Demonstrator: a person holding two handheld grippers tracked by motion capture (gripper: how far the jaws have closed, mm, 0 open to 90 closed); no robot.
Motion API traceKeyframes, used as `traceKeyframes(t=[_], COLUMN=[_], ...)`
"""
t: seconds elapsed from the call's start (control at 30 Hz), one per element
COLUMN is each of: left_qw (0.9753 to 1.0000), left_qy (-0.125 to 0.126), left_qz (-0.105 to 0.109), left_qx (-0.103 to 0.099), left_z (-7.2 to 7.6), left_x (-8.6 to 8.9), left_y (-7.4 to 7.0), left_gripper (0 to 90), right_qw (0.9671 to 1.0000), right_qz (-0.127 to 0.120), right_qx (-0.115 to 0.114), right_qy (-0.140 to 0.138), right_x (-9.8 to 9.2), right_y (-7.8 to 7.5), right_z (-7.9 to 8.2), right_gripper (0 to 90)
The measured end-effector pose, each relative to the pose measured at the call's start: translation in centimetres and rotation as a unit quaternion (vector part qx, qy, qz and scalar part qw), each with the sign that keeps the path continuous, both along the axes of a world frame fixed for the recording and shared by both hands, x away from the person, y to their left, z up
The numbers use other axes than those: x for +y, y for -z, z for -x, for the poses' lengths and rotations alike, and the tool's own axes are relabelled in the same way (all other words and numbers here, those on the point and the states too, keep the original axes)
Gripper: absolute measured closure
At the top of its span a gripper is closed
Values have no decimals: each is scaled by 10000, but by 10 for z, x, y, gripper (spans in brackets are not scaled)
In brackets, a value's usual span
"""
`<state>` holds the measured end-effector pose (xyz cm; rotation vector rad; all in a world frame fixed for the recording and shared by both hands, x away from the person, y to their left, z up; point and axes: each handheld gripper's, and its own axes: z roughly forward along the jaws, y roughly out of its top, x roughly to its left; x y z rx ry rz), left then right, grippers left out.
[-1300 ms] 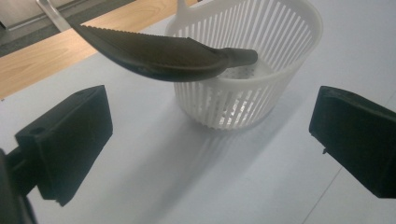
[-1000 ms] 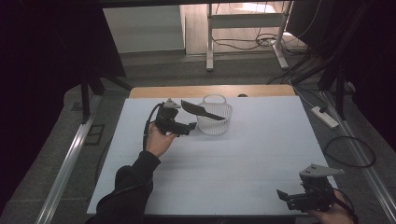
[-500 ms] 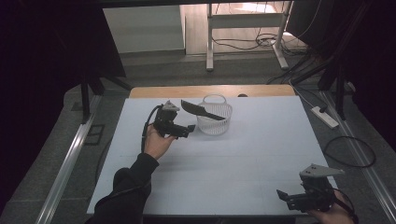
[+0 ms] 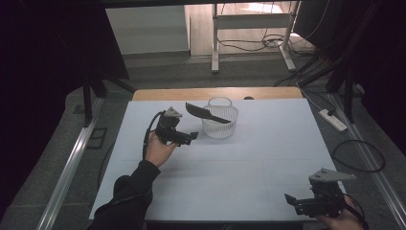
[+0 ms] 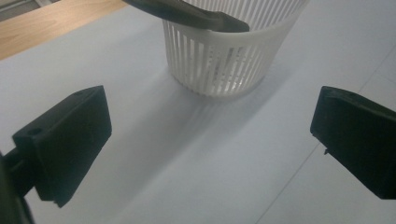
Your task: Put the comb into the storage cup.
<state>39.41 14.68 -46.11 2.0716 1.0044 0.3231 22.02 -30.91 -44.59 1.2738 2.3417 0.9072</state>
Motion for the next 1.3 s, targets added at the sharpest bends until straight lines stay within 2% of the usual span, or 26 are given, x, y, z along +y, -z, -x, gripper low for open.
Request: traceKeyframes(t=[0.5,1.3], left_qw=[10000,9999], left_qy=[-44,-32], left_qz=[20,92], left_qx=[58,75], left_z=[19,46], left_x=[21,29], left_y=[-1,-3], left_gripper=[0,0], right_qw=[10000,9999], right_qz=[68,33], right_qx=[-45,-137], right_qy=[-40,-51], right_x=[2,1], right_y=[0,-1], right_z=[1,3], right_gripper=[0,0])
